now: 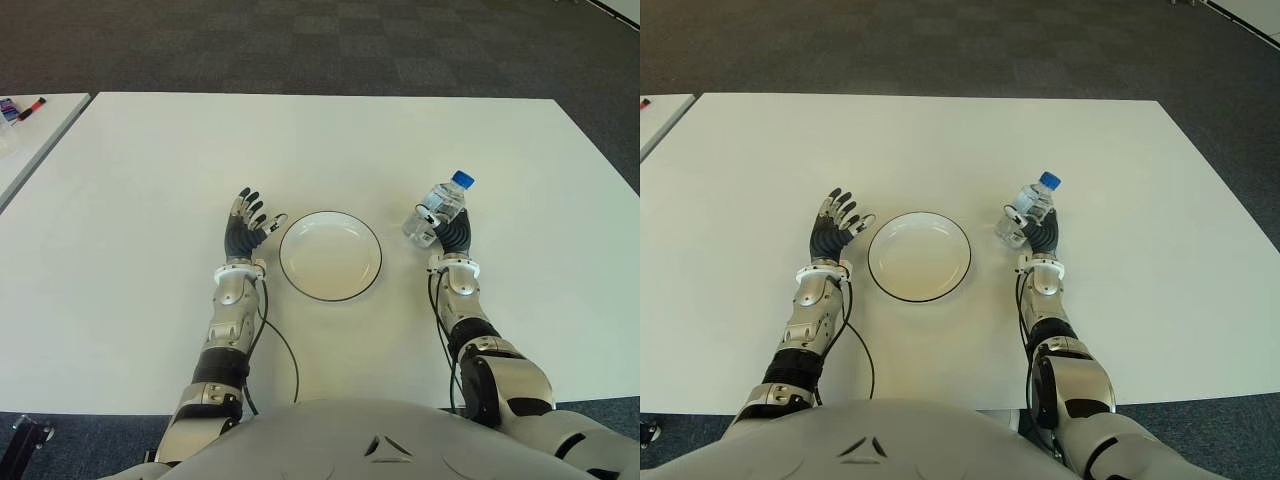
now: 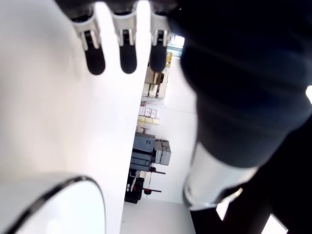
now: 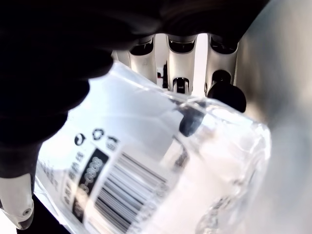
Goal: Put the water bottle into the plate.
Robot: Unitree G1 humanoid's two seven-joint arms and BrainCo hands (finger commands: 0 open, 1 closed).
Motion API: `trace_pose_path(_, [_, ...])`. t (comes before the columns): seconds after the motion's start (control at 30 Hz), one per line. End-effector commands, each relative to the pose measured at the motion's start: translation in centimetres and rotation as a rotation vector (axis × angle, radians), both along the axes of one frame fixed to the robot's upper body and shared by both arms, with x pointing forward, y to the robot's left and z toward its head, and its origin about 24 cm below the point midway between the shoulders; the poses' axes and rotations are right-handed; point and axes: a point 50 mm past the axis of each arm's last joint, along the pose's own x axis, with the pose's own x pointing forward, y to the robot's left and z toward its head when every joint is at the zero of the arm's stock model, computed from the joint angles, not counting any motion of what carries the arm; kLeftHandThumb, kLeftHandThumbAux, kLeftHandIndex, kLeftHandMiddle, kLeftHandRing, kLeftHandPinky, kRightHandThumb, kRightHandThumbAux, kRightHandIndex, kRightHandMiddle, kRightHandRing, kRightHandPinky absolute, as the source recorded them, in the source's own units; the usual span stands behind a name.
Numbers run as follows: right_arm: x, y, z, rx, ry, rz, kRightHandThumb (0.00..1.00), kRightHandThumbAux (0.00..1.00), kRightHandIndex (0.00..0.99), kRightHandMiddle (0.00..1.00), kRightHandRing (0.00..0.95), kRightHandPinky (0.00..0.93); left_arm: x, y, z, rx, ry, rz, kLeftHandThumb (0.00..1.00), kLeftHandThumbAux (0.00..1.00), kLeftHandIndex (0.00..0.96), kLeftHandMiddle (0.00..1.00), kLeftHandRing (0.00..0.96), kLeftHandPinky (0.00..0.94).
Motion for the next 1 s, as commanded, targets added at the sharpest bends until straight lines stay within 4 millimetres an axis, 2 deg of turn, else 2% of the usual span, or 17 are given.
trace_pose_path(0.03, [-1.1,1.1,-1.3,0.024,0.041,0.015,0.955,0.656,0.391,0.514,0.52,0.833,0.0,-0.7,-0.1,-0.028,0.007,0.001,0.0,0.931,0.107,0.133,0.136,0.18])
trace_pose_path(0.57, [-1.1,2.1,0.6,0.043,-0.14,0.093,0.956,0.655,0.393,0.516,0.519,0.858,0.1,-0.9,-0.1,-0.028,0.01,0.001,0.0,0.922,0.112,0.133,0.138,0.183])
trace_pose_path(0.73, [-1.1,3.8,2.2,0.039,-0.243,0.144,0.956,0.655,0.393,0.515,0.519,0.86,0.0,-0.9,-0.1,-0.029,0.008,-0.004,0.0,0.918,0.108,0.128,0.134,0.175])
trace_pose_path(1.0, [-1.6,5.0,3.6,0.033,-0.323,0.189,0.956,0.655,0.393,0.516,0.518,0.86,0.0,-1.0,-0.1,-0.03,0.006,-0.006,0.0,0.915,0.103,0.126,0.132,0.174])
